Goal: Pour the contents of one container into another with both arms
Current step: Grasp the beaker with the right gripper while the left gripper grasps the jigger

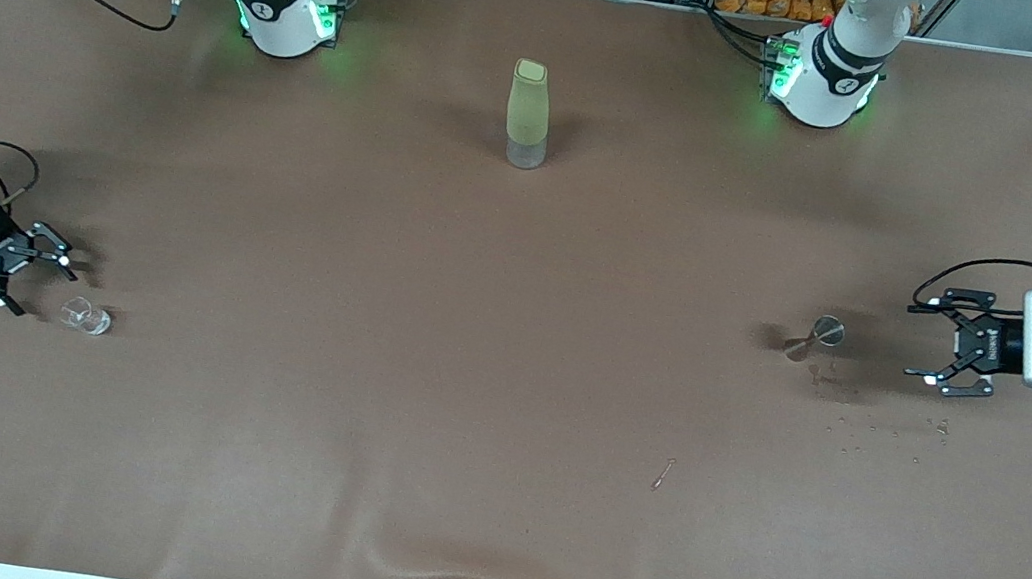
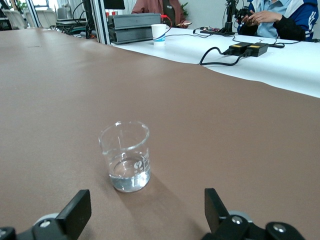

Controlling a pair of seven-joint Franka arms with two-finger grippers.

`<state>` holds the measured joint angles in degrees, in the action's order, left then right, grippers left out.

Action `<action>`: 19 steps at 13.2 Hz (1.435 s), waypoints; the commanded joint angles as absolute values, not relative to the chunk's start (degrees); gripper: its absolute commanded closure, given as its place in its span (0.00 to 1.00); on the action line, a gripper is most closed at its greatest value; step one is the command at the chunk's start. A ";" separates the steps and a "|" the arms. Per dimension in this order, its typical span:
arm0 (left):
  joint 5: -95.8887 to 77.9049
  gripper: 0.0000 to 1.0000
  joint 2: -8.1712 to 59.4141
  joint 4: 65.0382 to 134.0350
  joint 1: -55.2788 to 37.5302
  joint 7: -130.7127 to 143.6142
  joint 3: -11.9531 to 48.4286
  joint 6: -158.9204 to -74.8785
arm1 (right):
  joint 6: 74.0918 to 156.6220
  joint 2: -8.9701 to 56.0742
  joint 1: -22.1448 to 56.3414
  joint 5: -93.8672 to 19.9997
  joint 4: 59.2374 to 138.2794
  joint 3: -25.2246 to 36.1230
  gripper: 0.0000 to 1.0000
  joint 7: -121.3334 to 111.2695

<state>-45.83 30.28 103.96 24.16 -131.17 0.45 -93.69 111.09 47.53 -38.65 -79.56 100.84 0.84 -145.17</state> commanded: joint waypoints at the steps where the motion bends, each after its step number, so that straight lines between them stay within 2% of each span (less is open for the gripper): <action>1: -49.47 0.00 34.17 103.36 25.31 -136.47 0.97 -93.60 | 108.73 49.12 -38.32 -81.83 99.76 0.53 0.00 -146.69; 9: -56.33 0.00 41.57 104.06 25.22 -146.76 1.32 -93.60 | 108.63 51.15 -35.42 -87.18 99.32 0.53 0.00 -149.41; 19: -65.65 0.00 45.17 107.58 23.64 -152.57 3.07 -93.52 | 108.63 53.96 -33.31 -91.66 97.21 0.53 0.00 -152.14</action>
<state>-63.65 44.23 107.14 23.74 -150.07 2.86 -93.69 108.91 52.96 -34.02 -89.56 98.50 0.33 -151.23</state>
